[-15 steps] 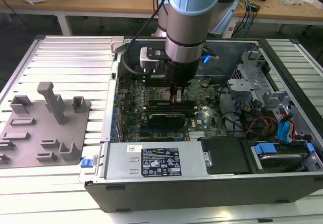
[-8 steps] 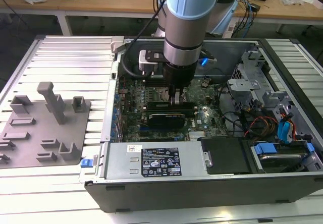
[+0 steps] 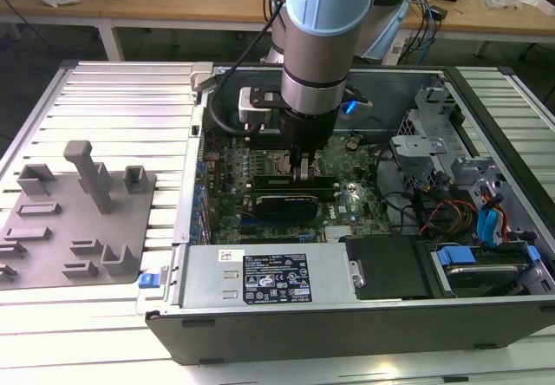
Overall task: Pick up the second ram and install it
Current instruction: 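Insert the second ram into the second slot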
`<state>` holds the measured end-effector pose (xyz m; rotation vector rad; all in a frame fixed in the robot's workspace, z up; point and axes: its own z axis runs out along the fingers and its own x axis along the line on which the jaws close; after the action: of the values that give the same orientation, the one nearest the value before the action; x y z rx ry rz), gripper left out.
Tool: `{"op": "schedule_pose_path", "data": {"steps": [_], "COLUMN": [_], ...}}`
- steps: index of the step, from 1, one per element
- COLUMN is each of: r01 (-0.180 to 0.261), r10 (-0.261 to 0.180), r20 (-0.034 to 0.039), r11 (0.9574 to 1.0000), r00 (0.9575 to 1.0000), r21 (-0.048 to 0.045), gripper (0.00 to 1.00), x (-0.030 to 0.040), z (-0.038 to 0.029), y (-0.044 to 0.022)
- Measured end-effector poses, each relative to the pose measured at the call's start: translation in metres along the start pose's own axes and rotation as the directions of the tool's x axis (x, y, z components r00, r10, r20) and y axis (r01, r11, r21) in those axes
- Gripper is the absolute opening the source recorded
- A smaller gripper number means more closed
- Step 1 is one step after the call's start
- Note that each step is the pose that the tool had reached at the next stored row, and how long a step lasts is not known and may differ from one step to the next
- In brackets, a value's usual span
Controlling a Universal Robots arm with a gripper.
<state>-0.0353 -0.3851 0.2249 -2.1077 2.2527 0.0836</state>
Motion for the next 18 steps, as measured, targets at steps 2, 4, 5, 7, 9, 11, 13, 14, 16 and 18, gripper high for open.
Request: {"op": "schedule_pose_path", "data": {"steps": [2, 4, 5, 7, 9, 11, 13, 14, 16, 18], "r01": [0.000, 0.000, 0.003, 0.014, 0.017, 0.021, 0.023, 0.025, 0.028, 0.033], "r10": [0.000, 0.000, -0.003, -0.014, -0.017, -0.021, -0.023, -0.025, -0.028, -0.033], "r20": [0.0001, 0.0000, -0.0001, -0.0004, -0.0004, -0.0005, -0.0005, -0.0006, -0.0007, -0.0003], "r11": [1.0000, 1.0000, 1.0000, 0.9999, 0.9999, 0.9998, 0.9997, 0.9997, 0.9996, 0.9995], "r00": [1.0000, 1.0000, 1.0000, 0.9999, 0.9999, 0.9998, 0.9997, 0.9997, 0.9996, 0.9995], "r21": [0.0000, 0.0000, -0.0002, -0.0010, -0.0012, -0.0016, -0.0017, -0.0020, -0.0022, -0.0027], "gripper": [0.14, 0.14, 0.14, 0.14, 0.14, 0.14, 0.14, 0.14, 0.14, 0.14], "x": [0.0000, 0.0000, 0.0000, 0.0000, 0.0000, 0.0000, 0.0001, 0.0002, 0.0002, 0.0002], "z": [0.0001, 0.0002, 0.0003, 0.0003, 0.0003, 0.0006, 0.0016, 0.0018, 0.0020, 0.0021], "y": [0.0000, 0.0000, 0.0000, 0.0000, 0.0000, 0.0000, 0.0000, 0.0000, 0.0000, -0.0003]}}
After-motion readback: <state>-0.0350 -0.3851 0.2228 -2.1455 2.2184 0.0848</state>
